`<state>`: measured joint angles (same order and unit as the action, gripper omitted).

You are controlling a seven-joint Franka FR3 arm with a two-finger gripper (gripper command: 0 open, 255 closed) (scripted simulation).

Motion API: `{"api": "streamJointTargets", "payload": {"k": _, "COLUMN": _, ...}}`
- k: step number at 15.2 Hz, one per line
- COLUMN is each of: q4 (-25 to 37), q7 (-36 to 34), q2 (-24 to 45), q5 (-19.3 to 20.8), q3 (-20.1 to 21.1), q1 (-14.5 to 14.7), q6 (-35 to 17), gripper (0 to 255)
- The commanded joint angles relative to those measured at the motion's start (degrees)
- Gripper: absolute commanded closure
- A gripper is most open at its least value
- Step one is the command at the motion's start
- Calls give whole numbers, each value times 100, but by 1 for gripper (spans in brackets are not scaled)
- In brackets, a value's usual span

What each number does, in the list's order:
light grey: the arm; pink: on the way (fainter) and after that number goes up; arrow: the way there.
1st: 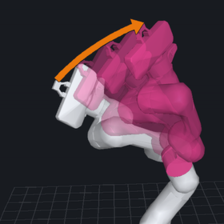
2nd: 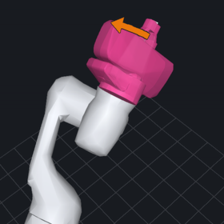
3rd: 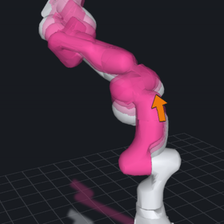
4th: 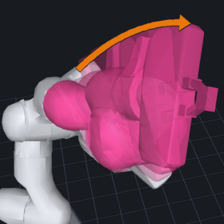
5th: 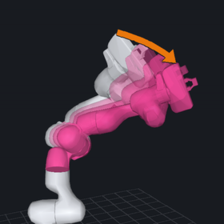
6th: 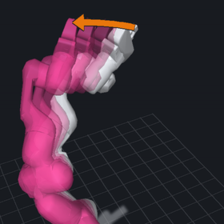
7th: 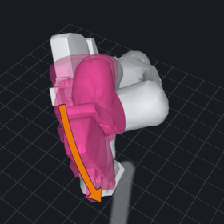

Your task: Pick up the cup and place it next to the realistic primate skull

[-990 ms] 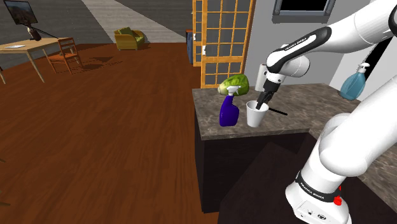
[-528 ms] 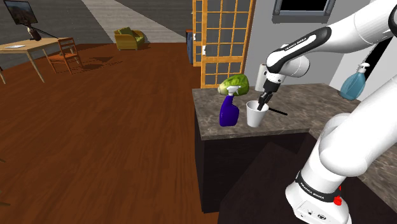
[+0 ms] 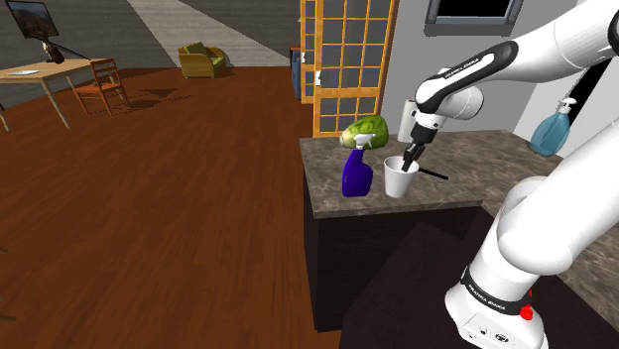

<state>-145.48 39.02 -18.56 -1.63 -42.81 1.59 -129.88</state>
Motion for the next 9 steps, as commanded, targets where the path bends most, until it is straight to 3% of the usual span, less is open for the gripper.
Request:
{"api": "streamJointTargets", "payload": {"k": 1, "q4": 67, "q7": -62, "q2": -78, "q5": 54, "q3": 45, "q1": -33, "q6": 131, "gripper": 255}}
{"api": "streamJointTargets", "payload": {"k": 9, "q4": 400, "q7": -366, "q2": -477, "q5": 270, "q3": 295, "q1": -177, "q6": 799, "gripper": 255}}
